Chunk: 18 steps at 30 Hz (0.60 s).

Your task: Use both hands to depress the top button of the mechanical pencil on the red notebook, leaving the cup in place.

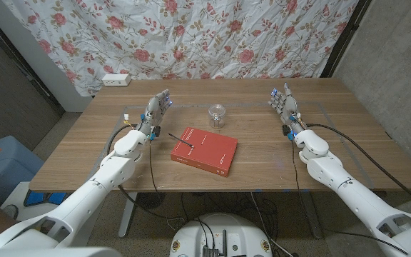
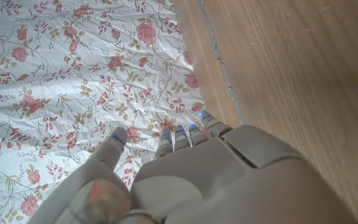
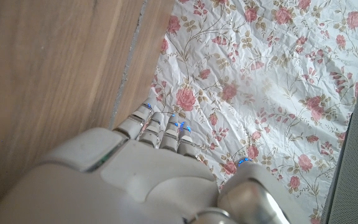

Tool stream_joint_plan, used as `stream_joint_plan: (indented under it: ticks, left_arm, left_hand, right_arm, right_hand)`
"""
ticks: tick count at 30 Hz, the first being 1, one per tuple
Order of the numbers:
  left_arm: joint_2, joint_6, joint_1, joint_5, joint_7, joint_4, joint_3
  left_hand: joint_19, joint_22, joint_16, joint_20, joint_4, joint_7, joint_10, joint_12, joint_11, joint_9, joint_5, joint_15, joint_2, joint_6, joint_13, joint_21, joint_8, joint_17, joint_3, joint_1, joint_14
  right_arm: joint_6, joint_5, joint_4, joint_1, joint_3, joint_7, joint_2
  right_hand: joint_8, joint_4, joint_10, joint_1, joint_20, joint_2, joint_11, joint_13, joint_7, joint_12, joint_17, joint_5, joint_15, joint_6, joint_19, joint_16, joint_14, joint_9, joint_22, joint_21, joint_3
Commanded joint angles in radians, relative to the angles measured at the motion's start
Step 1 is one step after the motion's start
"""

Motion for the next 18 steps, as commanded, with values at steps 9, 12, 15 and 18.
stream_joint_plan:
  ticks: [9,12,15,18]
  left_arm:
    - [0.159,0.118,0.108,0.064,0.093,-0.242,-0.037]
    - [0.178,0.123,0.129,0.067,0.1,-0.267,-0.048]
    - [0.198,0.131,0.141,0.07,0.097,-0.285,-0.055]
    - [0.213,0.133,0.146,0.069,0.082,-0.293,-0.059]
  left_hand:
    - [0.011,0.001,0.004,-0.021,-0.069,-0.021,0.055,0.012,-0.028,0.002,-0.005,-0.031,0.028,0.075,0.002,0.001,0.011,0.004,0.005,0.036,0.017]
    - [0.012,0.001,0.003,-0.023,-0.08,-0.027,0.06,0.011,-0.035,0.002,-0.005,-0.035,0.028,0.084,0.002,0.0,0.011,0.004,0.007,0.041,0.019]
    - [0.016,0.001,0.003,-0.025,-0.09,-0.03,0.066,0.011,-0.04,0.002,-0.006,-0.043,0.027,0.09,0.002,0.001,0.01,0.004,0.008,0.046,0.019]
    - [0.013,0.001,-0.002,-0.025,-0.111,-0.046,0.068,0.007,-0.057,0.002,-0.008,-0.053,0.025,0.093,0.002,-0.001,0.005,0.004,0.01,0.056,0.009]
  right_arm:
    - [0.019,-0.063,-0.05,-0.026,-0.003,-0.057,-0.021]
    - [0.026,-0.07,-0.049,-0.025,-0.005,-0.06,-0.019]
    - [0.038,-0.08,-0.046,-0.028,-0.005,-0.074,-0.011]
    - [0.037,-0.079,-0.048,-0.031,-0.004,-0.076,-0.011]
  right_hand:
    - [0.007,-0.006,0.002,-0.002,-0.005,0.006,-0.004,-0.007,0.008,0.005,-0.007,0.01,-0.012,0.013,0.003,0.004,0.0,0.002,0.005,0.007,0.008]
    - [0.007,-0.007,0.001,-0.001,-0.006,0.007,-0.006,-0.009,0.008,0.005,-0.009,0.01,-0.012,0.014,0.003,0.005,0.001,0.002,0.005,0.007,0.009]
    - [0.008,-0.008,0.005,0.0,-0.009,0.008,-0.005,-0.012,0.012,0.007,-0.012,0.012,-0.013,0.018,0.003,0.006,0.004,0.001,0.005,0.007,0.011]
    - [0.008,-0.01,0.007,0.002,-0.01,0.008,-0.006,-0.015,0.012,0.008,-0.016,0.013,-0.015,0.02,0.003,0.006,0.006,0.001,0.005,0.007,0.013]
